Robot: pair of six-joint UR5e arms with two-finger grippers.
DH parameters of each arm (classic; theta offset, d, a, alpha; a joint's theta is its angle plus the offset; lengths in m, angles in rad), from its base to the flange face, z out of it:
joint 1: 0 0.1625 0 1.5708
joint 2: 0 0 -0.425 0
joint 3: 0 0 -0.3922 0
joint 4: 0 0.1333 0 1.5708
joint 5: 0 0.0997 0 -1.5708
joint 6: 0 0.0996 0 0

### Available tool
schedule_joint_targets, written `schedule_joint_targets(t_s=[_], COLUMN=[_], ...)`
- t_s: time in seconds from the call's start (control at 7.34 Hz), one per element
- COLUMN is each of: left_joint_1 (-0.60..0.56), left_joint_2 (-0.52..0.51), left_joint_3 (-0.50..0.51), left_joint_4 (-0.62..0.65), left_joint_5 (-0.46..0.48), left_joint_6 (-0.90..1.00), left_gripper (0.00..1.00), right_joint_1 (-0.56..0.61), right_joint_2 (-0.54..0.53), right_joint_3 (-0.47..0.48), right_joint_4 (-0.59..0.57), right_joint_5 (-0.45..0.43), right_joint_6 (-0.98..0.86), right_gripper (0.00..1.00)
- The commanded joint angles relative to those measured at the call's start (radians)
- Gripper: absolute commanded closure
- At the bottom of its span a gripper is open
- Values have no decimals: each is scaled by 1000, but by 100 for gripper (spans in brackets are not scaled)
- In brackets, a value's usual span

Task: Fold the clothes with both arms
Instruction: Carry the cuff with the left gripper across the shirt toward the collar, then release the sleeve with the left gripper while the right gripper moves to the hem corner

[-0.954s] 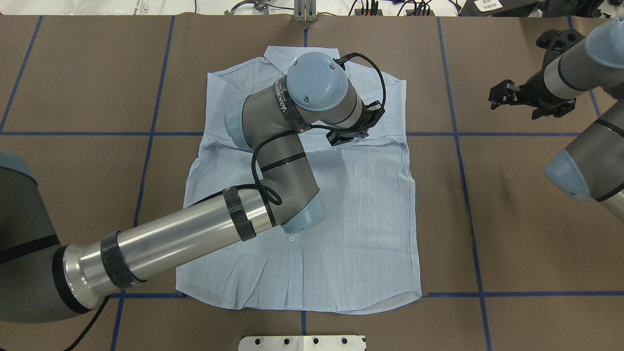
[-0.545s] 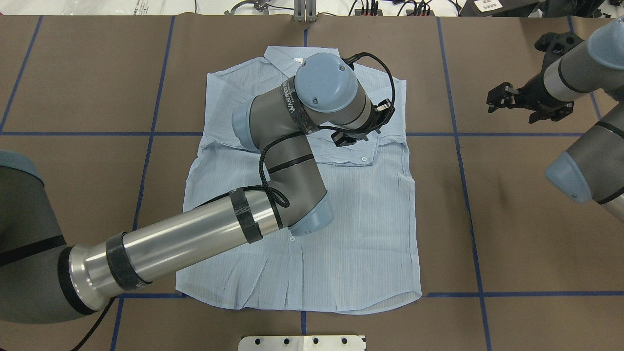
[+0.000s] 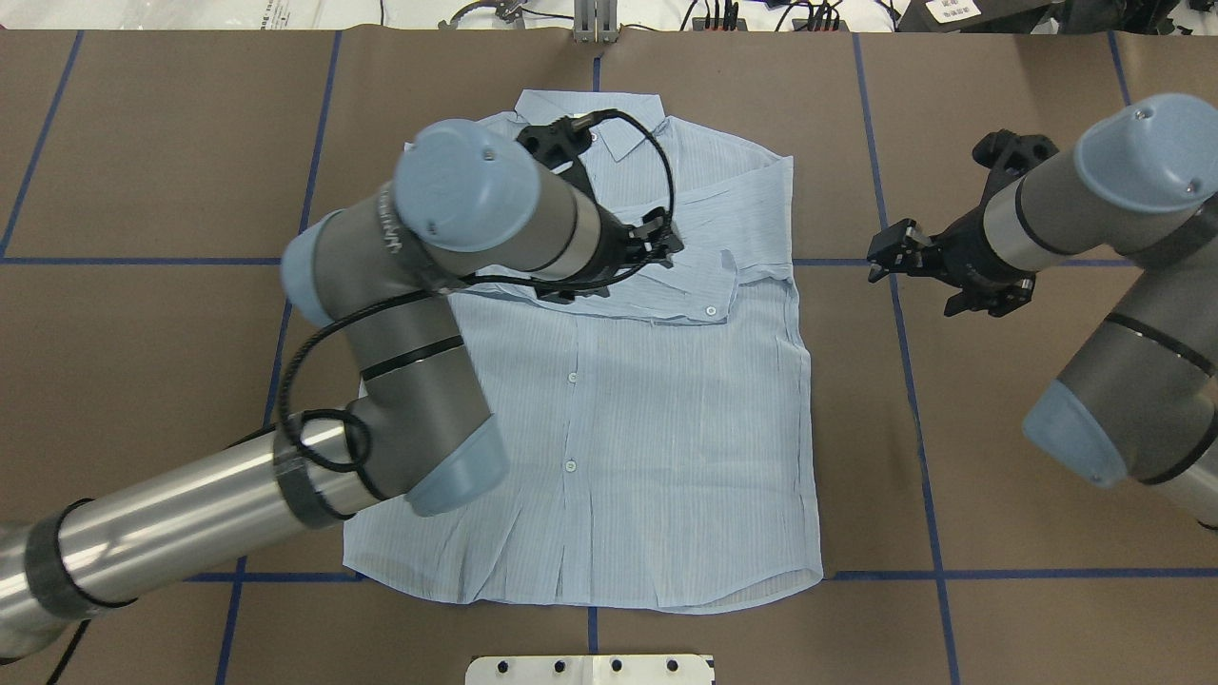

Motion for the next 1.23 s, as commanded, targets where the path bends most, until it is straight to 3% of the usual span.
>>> schedule_joint_targets(t_s=[0.0, 0.27, 0.41, 0.68, 1.09], left_joint_1=[-79, -108, -107, -107, -104], left_joint_2=[169, 195, 195, 198, 211], left_joint_3=[-155, -158, -164, -163, -164], left_joint_4=[19, 18, 18, 19, 19], left_joint_5=[-5, -11, -9, -6, -2], left_joint_6=[198, 230, 228, 227, 225], left_gripper=[22, 22, 22, 22, 22], right_joint_1=[-254, -515, -589, -654, -657], right_joint_2=[-27, -39, -42, -74, -62], right_joint_3=[138, 261, 263, 231, 169], right_joint_4=[-10, -205, -229, -229, -229], right_joint_5=[-164, -424, -494, -551, -554], right_joint_6=[309, 557, 650, 697, 695], right_gripper=[2, 5, 6, 7, 11])
